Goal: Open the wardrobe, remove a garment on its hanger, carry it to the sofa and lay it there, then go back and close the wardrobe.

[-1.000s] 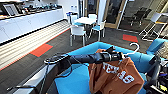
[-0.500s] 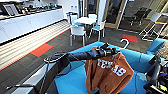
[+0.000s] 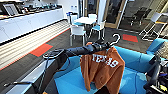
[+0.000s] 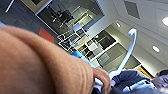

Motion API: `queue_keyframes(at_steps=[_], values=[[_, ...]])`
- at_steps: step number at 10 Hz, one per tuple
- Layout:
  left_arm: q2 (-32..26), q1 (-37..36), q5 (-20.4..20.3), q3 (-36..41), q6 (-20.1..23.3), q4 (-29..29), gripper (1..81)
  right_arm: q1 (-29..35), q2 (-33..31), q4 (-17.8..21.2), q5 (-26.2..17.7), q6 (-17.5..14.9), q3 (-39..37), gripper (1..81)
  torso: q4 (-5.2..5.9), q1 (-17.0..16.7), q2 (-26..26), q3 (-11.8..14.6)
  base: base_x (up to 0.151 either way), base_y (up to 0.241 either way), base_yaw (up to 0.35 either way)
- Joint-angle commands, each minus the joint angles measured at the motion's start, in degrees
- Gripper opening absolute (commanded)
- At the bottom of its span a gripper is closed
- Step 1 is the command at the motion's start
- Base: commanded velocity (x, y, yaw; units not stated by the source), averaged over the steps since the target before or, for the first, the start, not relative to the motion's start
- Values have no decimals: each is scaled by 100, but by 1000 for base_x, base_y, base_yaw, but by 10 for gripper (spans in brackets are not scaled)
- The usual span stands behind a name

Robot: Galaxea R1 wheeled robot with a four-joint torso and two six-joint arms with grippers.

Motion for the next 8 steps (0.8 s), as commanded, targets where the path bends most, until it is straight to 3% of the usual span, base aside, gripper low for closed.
queue_keyframes(at_steps=[1, 8], values=[[415, -1578, -437, -60, -15, -88, 10, 50, 18, -59, -421, -3, 19, 811, 0, 0, 0, 0, 0, 0, 0], [415, -1325, -384, -1493, 20, 86, 10, 42, 53, -112, -421, -3, 19, 811, 0, 0, 0, 0, 0, 0, 0]])
